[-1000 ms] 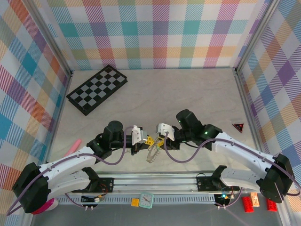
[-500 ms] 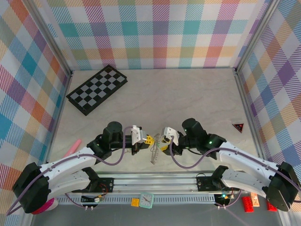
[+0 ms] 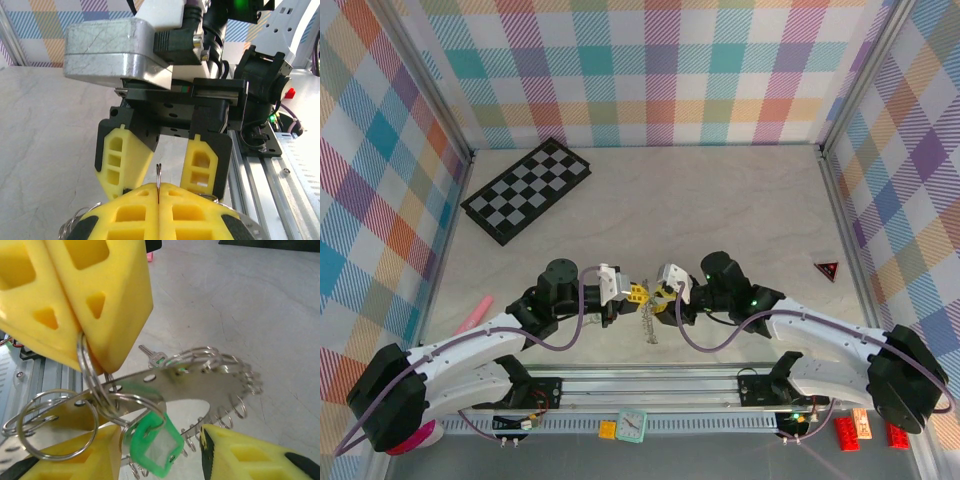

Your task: Put the keys on the keyring

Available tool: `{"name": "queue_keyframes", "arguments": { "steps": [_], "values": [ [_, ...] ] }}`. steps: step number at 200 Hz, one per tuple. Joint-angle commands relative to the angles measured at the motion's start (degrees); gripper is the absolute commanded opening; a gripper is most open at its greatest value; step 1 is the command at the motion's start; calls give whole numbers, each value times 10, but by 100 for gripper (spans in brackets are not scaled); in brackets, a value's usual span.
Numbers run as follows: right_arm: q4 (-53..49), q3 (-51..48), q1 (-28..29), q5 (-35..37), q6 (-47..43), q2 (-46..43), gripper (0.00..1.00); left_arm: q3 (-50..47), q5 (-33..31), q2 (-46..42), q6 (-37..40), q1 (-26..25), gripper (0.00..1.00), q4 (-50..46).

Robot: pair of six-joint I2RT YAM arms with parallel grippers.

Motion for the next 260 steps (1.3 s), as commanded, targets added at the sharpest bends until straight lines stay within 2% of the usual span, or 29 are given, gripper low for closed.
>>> {"name": "queue_keyframes", "arguments": {
  "steps": [1, 37, 84, 118, 215, 240, 260],
  "values": [
    [43, -2, 3, -17, 8, 8, 42, 2, 5, 3, -8, -6, 0, 50],
    [48, -10, 2, 1, -1, -5, 27, 3, -2, 2, -8, -5, 0, 49],
    [-2, -1, 3, 18, -26, -33, 4, 7, -29, -1, -11, -6, 0, 45],
    [-50, 25, 3, 28, -46, -51, 0, 16, -26, 2, -9, -5, 0, 27],
    [-195, 114, 3, 51, -116, -74, 0, 32, -62, -10, 30, -6, 0, -59],
    [-211, 126, 2, 66, -123, -71, 0, 22, -78, -18, 15, -6, 27, -32],
    [-232, 136, 3, 112, -127, -63, 0, 5, -95, -48, -12, -5, 38, 4]
  ]
}}
